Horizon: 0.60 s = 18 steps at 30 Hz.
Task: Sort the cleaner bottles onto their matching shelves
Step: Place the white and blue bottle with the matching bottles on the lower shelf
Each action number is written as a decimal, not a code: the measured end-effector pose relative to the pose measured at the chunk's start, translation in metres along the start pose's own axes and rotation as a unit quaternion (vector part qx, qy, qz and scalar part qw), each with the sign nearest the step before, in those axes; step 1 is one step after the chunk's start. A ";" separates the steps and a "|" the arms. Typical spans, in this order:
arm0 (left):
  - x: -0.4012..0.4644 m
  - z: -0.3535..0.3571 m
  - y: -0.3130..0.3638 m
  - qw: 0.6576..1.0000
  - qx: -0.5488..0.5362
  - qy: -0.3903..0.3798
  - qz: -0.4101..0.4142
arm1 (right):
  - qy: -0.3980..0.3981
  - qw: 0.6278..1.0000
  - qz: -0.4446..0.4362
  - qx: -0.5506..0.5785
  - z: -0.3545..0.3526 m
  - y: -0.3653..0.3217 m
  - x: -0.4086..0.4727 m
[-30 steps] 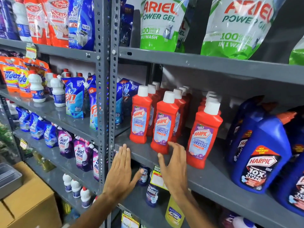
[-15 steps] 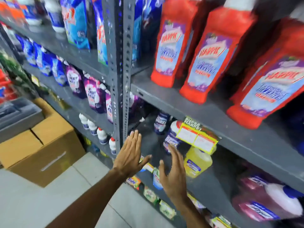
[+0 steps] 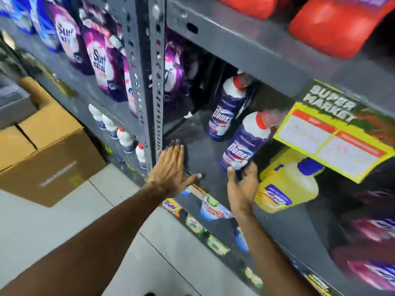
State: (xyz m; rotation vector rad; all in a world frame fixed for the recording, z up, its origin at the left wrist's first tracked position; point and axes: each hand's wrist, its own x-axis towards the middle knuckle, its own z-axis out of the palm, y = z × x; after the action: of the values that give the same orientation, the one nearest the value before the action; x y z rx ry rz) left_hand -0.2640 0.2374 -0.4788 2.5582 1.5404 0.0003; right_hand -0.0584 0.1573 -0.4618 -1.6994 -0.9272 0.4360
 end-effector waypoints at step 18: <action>-0.007 -0.007 0.003 0.999 0.026 0.024 0.012 | -0.075 0.995 -0.032 0.048 0.079 -0.027 0.018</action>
State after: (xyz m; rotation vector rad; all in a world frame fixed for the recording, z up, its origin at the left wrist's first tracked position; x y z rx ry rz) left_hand -0.2653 0.2309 -0.4714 2.6350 1.5460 0.0244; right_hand -0.1115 0.2237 -0.4603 -1.5614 -1.0499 0.5635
